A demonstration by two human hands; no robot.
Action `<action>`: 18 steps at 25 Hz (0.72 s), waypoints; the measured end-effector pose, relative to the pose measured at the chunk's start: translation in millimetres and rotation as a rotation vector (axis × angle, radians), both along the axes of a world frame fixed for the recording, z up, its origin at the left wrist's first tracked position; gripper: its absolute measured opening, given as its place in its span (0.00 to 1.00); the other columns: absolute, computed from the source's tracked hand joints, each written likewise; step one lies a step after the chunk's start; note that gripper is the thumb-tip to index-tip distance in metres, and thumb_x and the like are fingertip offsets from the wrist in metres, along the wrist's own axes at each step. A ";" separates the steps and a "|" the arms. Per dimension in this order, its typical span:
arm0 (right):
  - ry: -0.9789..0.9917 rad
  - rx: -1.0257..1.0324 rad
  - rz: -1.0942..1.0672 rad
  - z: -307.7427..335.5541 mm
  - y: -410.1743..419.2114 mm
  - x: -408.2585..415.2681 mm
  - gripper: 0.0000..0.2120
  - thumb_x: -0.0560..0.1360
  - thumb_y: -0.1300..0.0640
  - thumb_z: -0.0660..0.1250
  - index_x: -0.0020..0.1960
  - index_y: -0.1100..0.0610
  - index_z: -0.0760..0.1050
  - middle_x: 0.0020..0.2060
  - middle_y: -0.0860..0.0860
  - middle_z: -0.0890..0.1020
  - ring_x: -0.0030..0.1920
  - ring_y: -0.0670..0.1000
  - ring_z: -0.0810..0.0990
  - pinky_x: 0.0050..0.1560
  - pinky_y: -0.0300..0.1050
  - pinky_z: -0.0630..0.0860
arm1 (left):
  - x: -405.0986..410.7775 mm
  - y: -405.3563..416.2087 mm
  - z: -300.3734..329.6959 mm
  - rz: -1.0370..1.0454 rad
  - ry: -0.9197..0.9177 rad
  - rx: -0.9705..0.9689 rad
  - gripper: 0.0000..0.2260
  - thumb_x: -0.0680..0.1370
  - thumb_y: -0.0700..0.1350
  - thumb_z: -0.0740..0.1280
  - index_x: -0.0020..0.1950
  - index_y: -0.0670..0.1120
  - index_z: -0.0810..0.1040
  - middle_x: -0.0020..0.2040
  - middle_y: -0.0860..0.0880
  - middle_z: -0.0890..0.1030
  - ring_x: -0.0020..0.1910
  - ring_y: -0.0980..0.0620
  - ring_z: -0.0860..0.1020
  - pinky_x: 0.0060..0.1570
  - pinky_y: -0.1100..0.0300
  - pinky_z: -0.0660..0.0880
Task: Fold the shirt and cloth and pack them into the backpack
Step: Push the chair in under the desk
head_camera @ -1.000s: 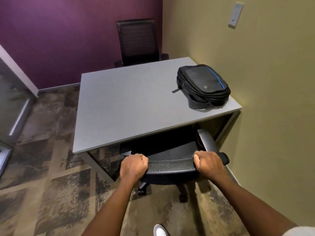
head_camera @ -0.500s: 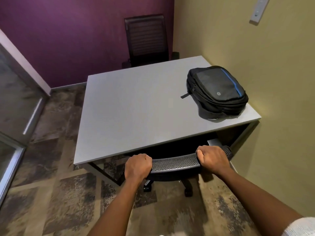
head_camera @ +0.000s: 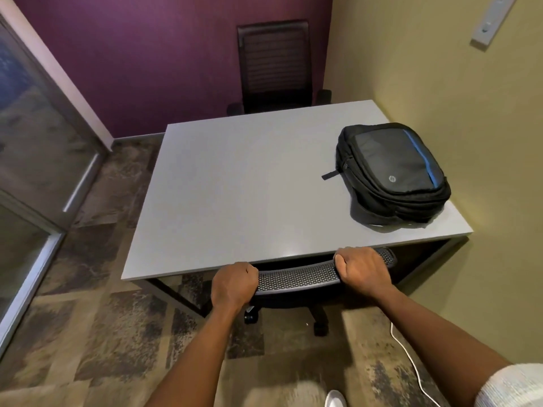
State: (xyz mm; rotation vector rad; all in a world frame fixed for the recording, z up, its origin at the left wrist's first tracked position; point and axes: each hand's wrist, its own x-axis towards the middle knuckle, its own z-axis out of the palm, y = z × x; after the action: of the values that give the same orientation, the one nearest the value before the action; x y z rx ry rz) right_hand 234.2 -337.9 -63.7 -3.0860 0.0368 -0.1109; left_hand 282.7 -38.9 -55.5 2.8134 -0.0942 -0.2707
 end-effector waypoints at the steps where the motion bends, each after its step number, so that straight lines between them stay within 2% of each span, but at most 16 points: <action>1: 0.010 0.008 0.008 -0.1 -2.6 3.8 0.18 0.78 0.47 0.50 0.41 0.50 0.76 0.37 0.50 0.82 0.36 0.51 0.78 0.41 0.49 0.75 | 4.9 -2.2 -1.2 0.010 0.001 -0.001 0.19 0.79 0.49 0.55 0.33 0.44 0.75 0.32 0.49 0.77 0.33 0.51 0.74 0.35 0.54 0.71; 5: -0.008 -0.001 0.028 -3.2 -7.7 3.4 0.17 0.79 0.48 0.52 0.40 0.50 0.76 0.36 0.49 0.81 0.35 0.51 0.77 0.40 0.49 0.75 | 11.8 -7.4 -6.4 0.036 0.002 0.023 0.19 0.79 0.50 0.55 0.33 0.46 0.76 0.31 0.50 0.77 0.32 0.51 0.75 0.34 0.55 0.73; 9: 0.005 0.008 0.032 -0.5 -6.2 4.3 0.17 0.78 0.48 0.51 0.40 0.50 0.76 0.35 0.49 0.81 0.35 0.50 0.76 0.40 0.49 0.73 | 11.3 -7.3 -4.6 0.036 -0.036 0.043 0.18 0.79 0.51 0.55 0.33 0.47 0.75 0.31 0.51 0.76 0.32 0.53 0.74 0.32 0.56 0.67; 12: 0.008 0.003 0.034 -1.8 -8.3 6.7 0.18 0.78 0.48 0.50 0.40 0.50 0.76 0.36 0.50 0.81 0.35 0.51 0.76 0.40 0.49 0.72 | 12.1 -9.2 -5.6 0.034 -0.041 0.068 0.18 0.79 0.51 0.55 0.34 0.47 0.76 0.32 0.52 0.77 0.33 0.53 0.74 0.33 0.56 0.66; 16: 0.004 0.032 0.041 -0.4 -8.3 5.5 0.23 0.79 0.44 0.46 0.40 0.51 0.77 0.36 0.50 0.81 0.36 0.52 0.77 0.41 0.49 0.70 | 11.8 -11.6 -6.7 0.050 -0.036 0.053 0.19 0.80 0.51 0.54 0.34 0.46 0.76 0.33 0.51 0.77 0.34 0.50 0.75 0.34 0.56 0.67; 18: 0.010 0.059 0.055 0.3 -8.7 5.5 0.27 0.80 0.40 0.45 0.43 0.51 0.79 0.37 0.49 0.82 0.38 0.51 0.78 0.43 0.49 0.71 | 5.1 -25.6 -3.3 0.006 -0.035 0.034 0.20 0.81 0.50 0.53 0.35 0.44 0.77 0.33 0.51 0.77 0.35 0.49 0.75 0.35 0.55 0.70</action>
State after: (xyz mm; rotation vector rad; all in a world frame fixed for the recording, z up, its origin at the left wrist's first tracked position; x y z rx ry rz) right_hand 239.7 -346.6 -63.4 -3.0254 -0.0435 -0.0906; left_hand 287.8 -64.6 -58.8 2.8525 -0.0904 -0.2238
